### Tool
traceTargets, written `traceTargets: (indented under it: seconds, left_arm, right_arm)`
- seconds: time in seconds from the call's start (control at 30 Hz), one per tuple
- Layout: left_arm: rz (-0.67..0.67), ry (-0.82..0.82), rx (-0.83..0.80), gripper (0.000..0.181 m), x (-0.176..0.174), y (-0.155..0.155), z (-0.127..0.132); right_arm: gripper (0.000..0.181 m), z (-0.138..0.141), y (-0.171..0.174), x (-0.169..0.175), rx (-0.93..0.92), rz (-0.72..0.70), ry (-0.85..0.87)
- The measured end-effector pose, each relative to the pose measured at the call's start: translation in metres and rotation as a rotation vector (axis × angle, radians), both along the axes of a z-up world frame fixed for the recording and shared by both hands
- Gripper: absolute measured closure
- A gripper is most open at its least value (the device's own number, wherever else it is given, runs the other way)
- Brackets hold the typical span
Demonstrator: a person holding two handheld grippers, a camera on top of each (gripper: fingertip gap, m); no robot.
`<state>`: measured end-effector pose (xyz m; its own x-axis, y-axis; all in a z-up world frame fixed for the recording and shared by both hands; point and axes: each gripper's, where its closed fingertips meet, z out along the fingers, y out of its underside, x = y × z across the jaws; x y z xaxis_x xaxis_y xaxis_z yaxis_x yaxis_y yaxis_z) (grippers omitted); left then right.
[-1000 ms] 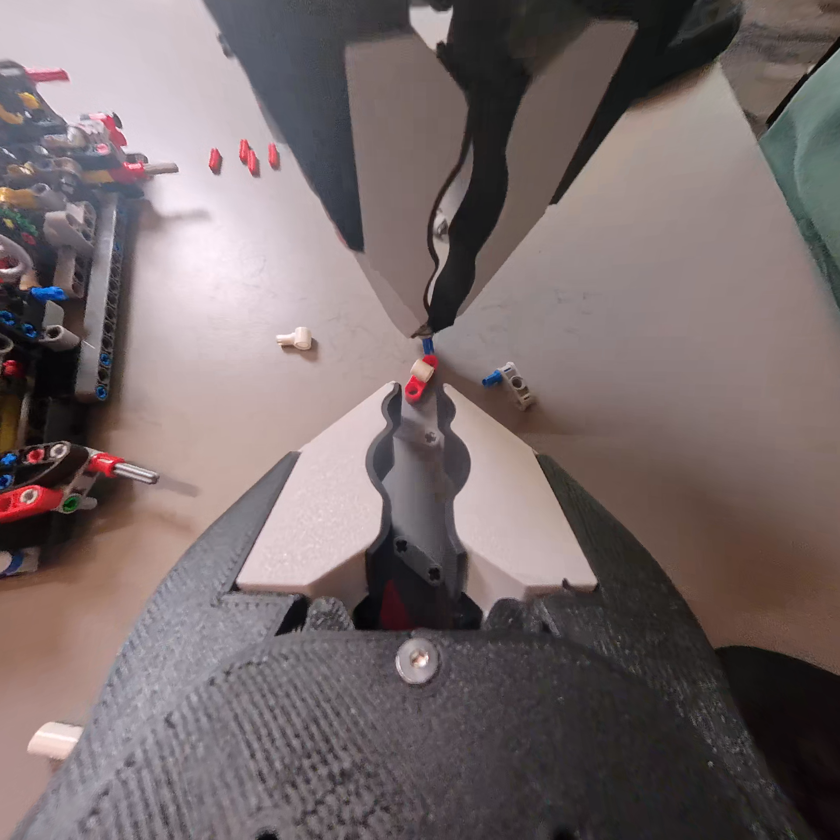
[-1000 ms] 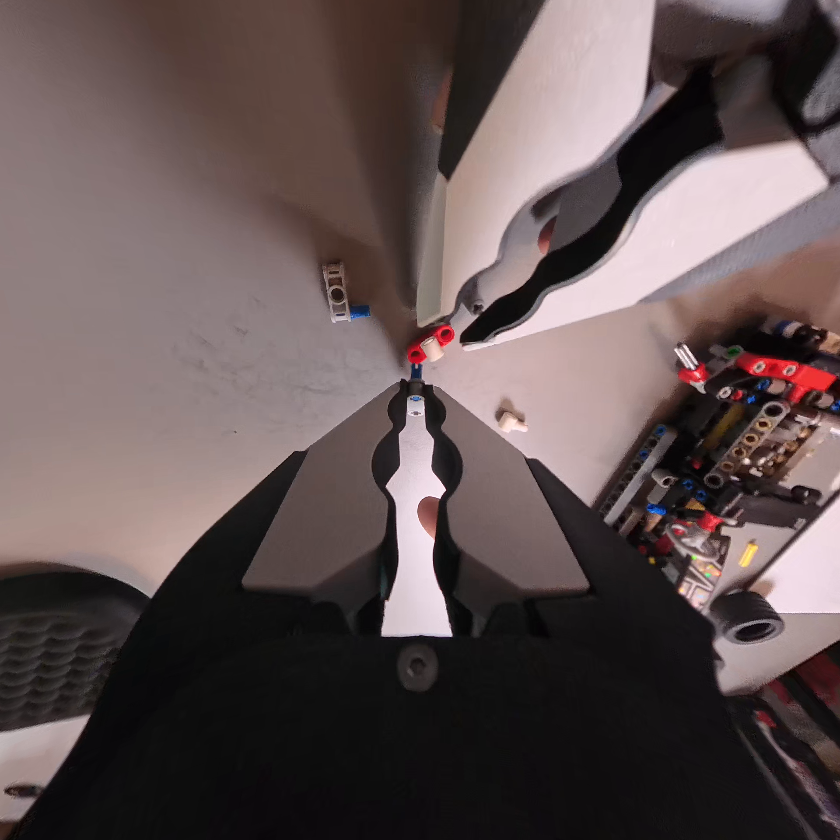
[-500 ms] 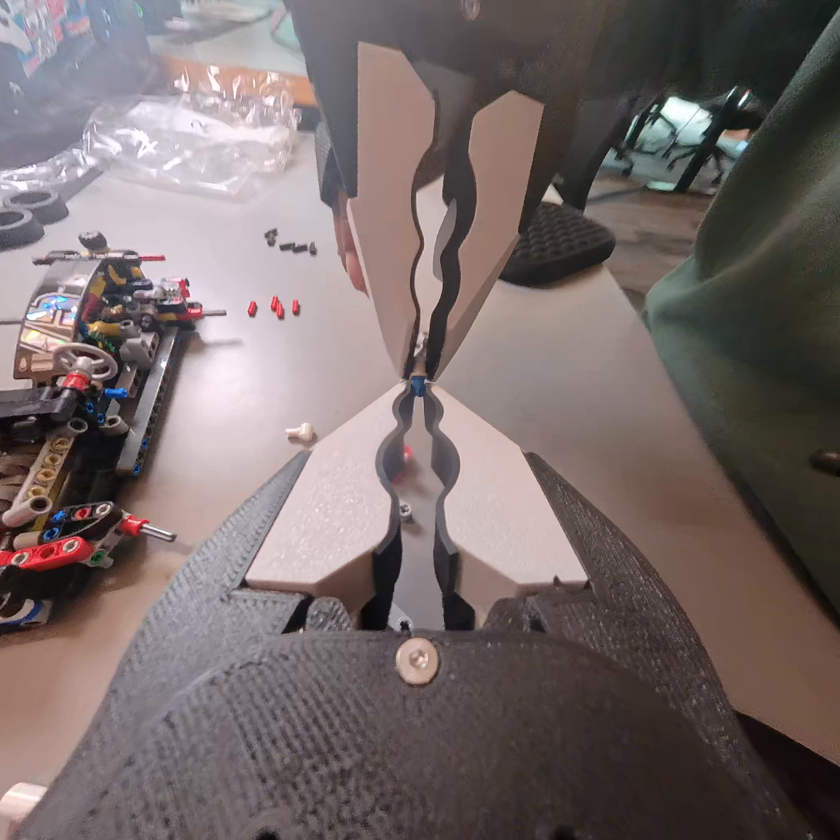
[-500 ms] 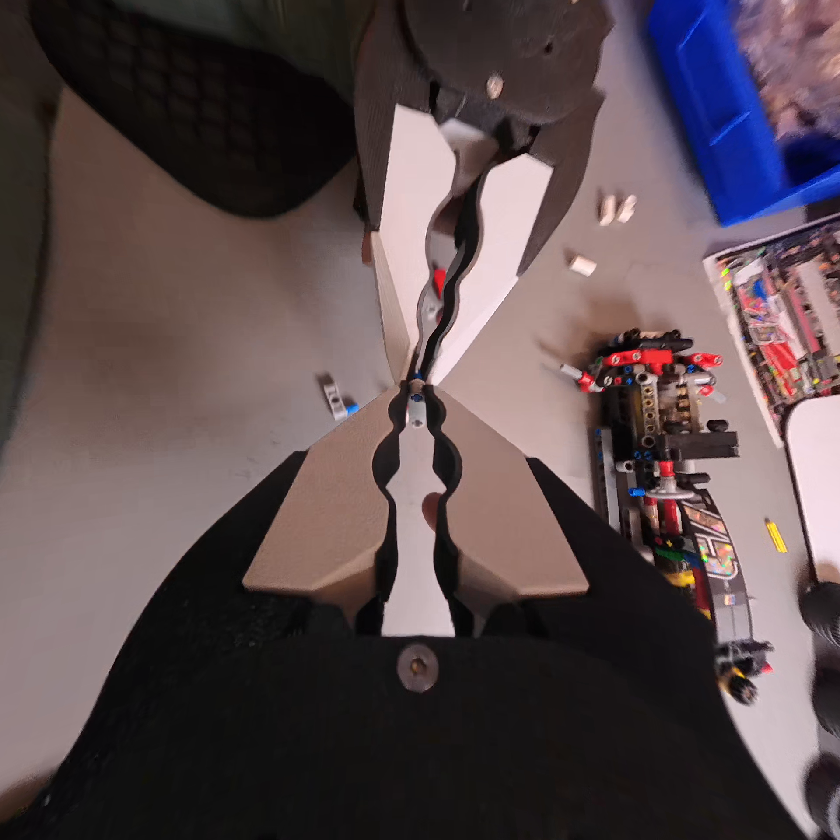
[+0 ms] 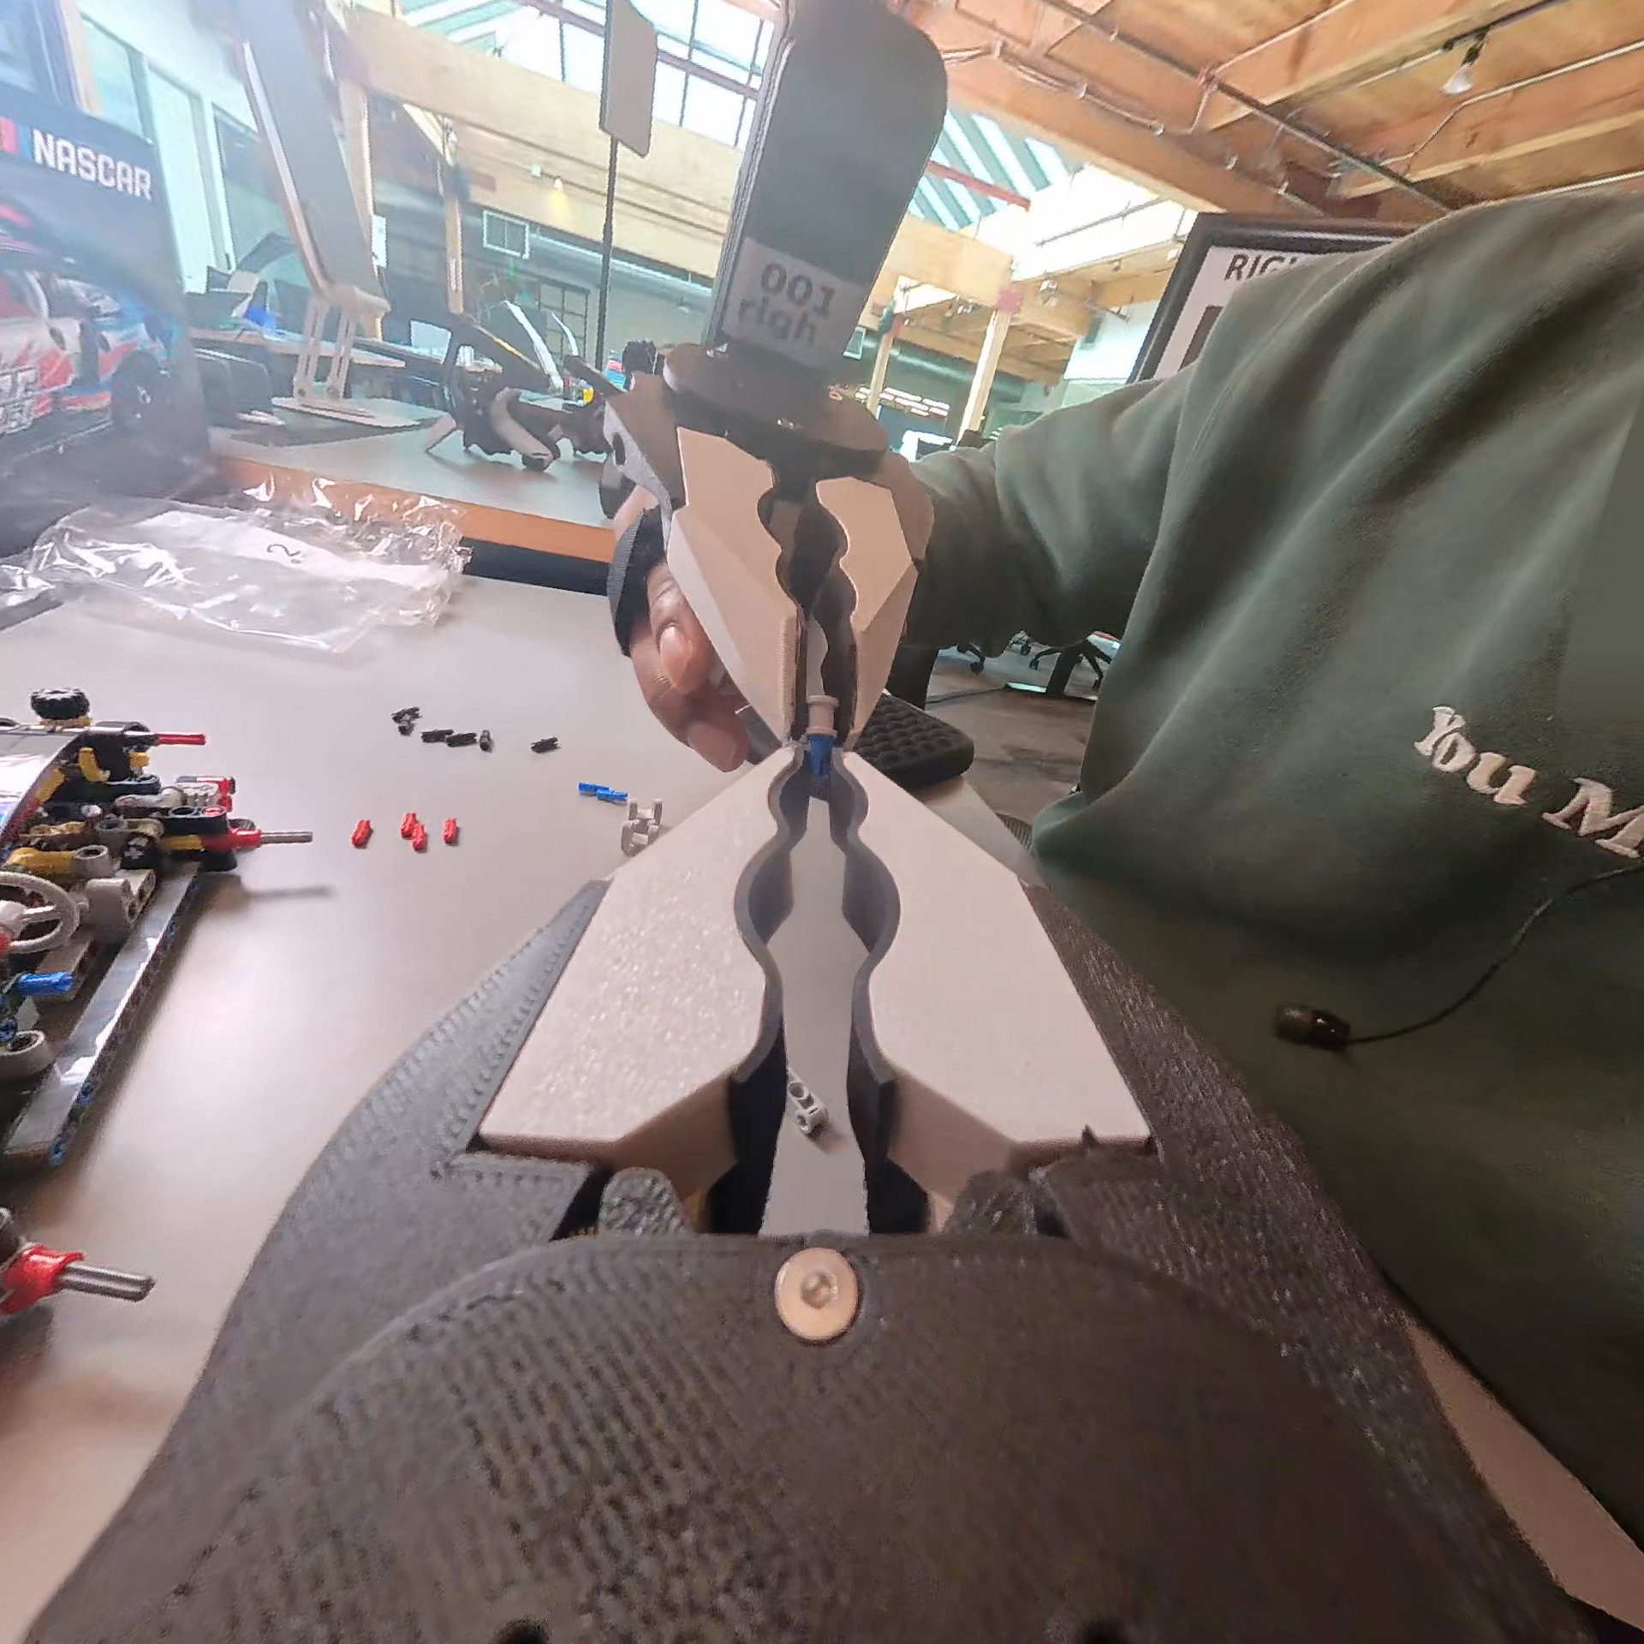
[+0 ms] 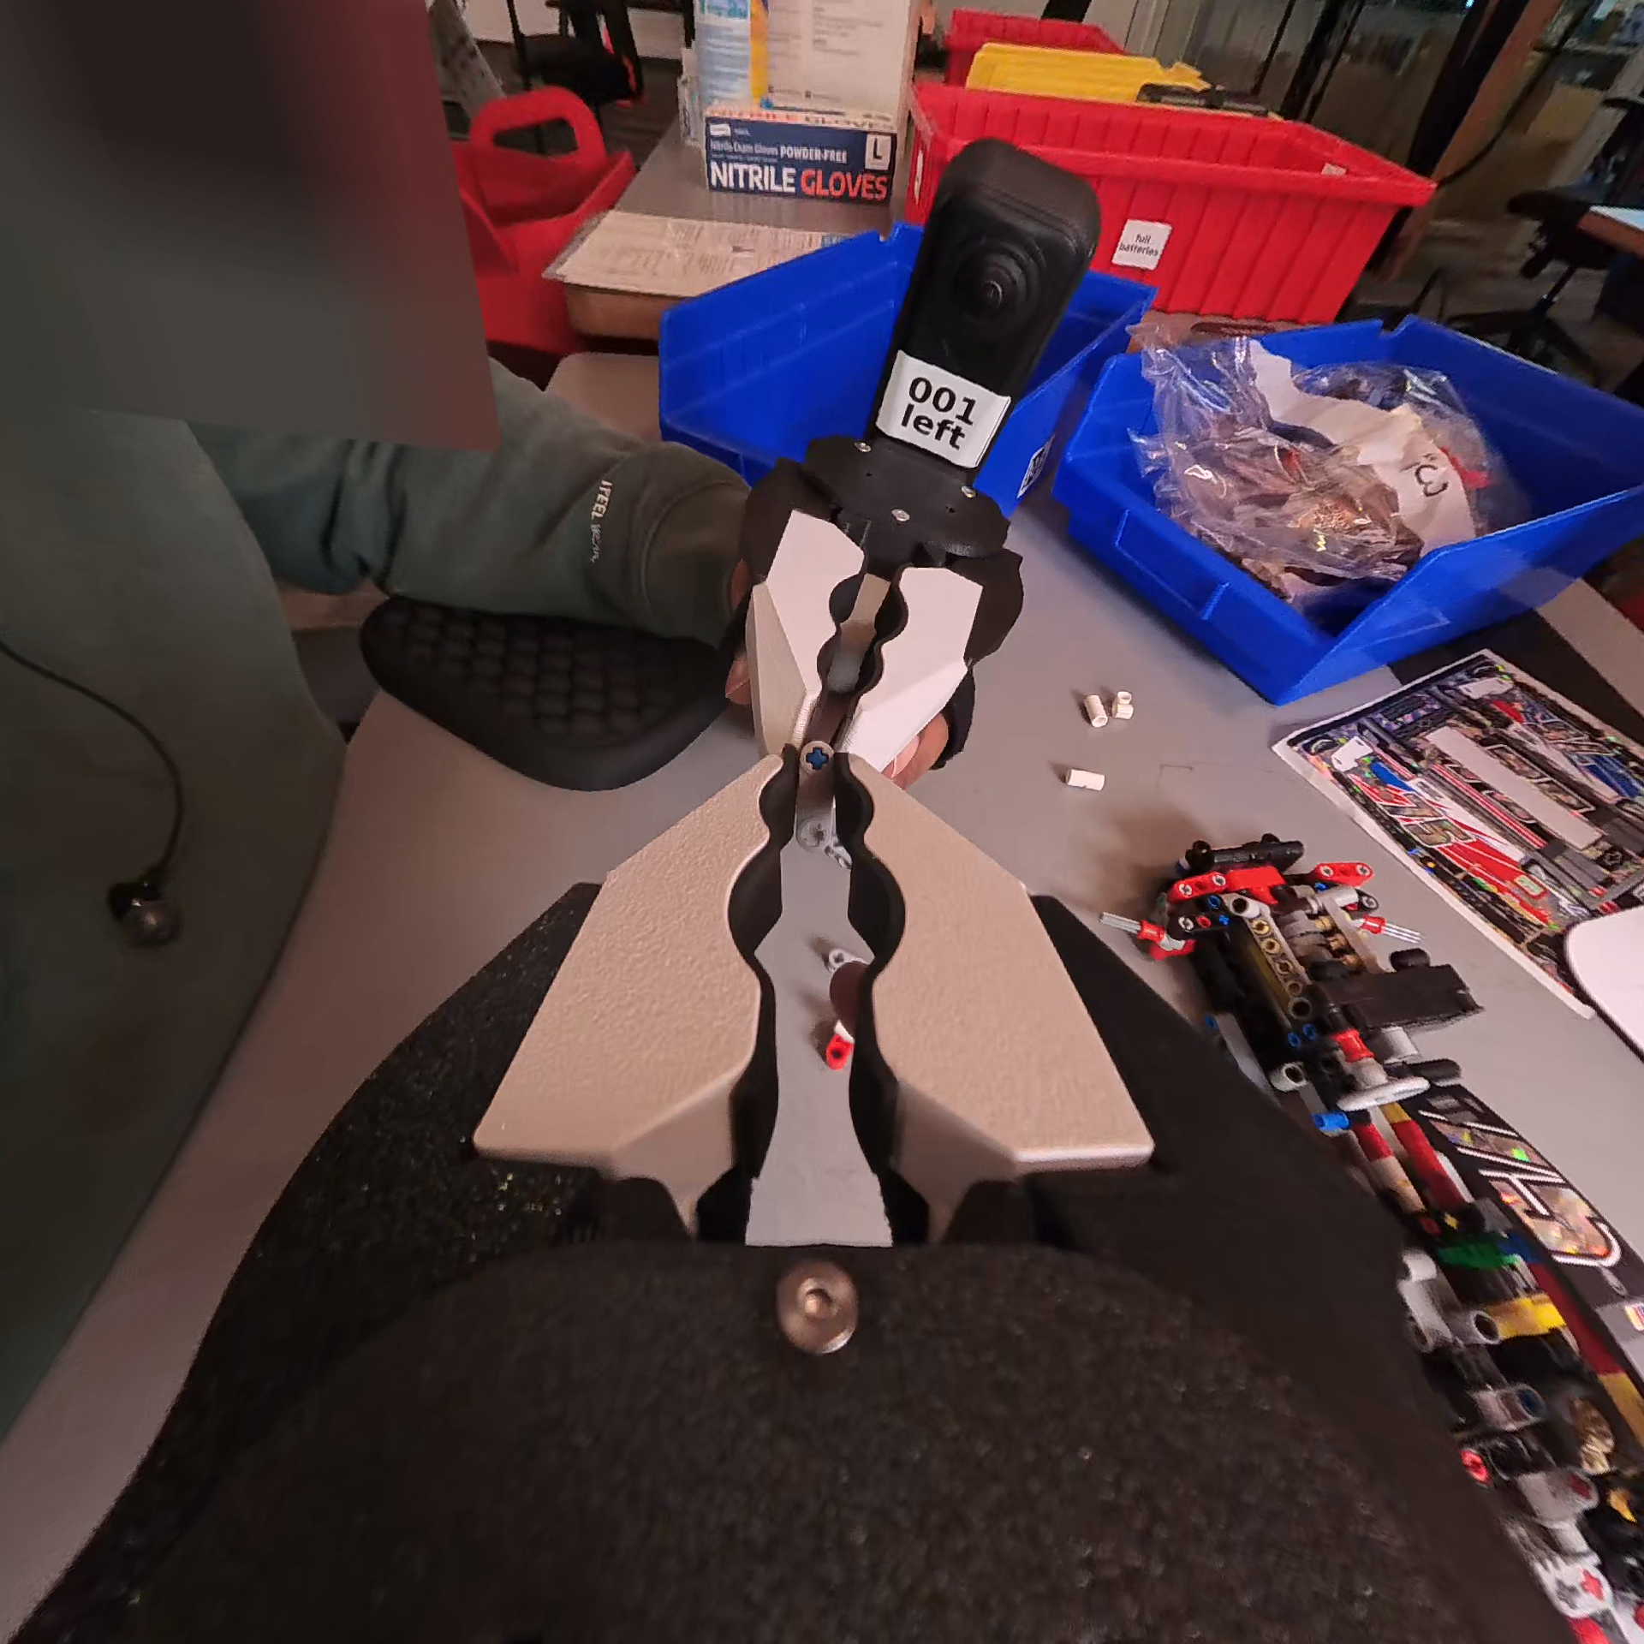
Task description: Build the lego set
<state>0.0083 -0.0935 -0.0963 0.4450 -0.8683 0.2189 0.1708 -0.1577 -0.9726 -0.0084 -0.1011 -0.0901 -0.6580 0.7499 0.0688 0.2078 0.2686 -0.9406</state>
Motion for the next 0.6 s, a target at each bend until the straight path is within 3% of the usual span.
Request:
traceTargets:
  seconds: [0.23,0.33,0.43,0.6]
  left_arm:
    - [0.010,0.020,-0.027,0.179,-0.001,0.003,-0.006]
    - [0.078,0.196,-0.074,0.178,-0.007,0.011,-0.032]
    - [0.160,0.434,-0.141,0.166,-0.022,0.021,-0.071]
    - [0.103,0.598,-0.204,0.154,-0.022,0.024,-0.101]
  right_arm:
    - [0.176,-0.005,0.003,-0.001,0.011,-0.023,-0.066]
    - [0.175,-0.027,0.011,-0.003,0.111,-0.079,-0.194]
    - [0.176,-0.062,0.025,0.000,0.209,-0.147,-0.340]
    - [0.176,-0.099,0.030,0.003,0.268,-0.178,-0.472]
